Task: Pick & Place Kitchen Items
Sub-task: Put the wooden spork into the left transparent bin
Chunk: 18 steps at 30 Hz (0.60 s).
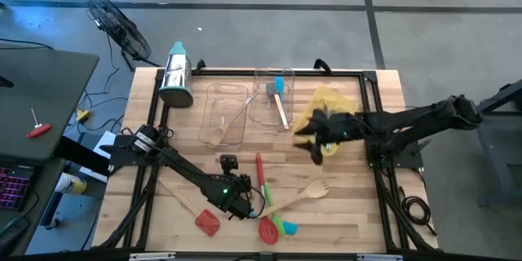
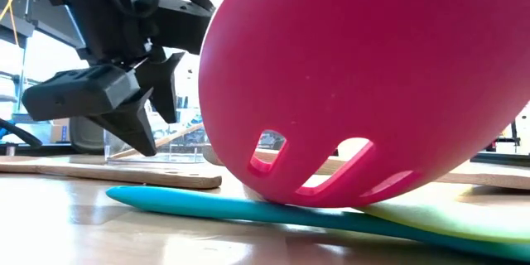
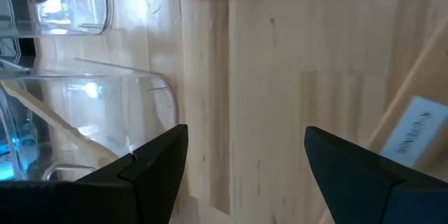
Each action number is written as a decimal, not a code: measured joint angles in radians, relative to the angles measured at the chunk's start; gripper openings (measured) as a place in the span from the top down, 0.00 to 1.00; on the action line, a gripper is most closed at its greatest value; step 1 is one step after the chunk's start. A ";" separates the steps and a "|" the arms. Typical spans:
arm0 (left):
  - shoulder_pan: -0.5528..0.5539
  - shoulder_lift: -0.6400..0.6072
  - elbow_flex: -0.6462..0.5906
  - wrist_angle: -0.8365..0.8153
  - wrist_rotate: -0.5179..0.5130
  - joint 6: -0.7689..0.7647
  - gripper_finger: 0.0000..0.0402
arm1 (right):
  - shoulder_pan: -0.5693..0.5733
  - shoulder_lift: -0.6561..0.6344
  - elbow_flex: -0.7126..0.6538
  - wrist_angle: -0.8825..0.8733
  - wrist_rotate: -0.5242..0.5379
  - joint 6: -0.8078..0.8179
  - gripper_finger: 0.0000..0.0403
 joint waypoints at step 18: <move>0.014 0.000 0.186 -0.043 -0.095 0.065 0.30 | 0.383 0.199 0.001 0.114 0.086 -0.117 0.52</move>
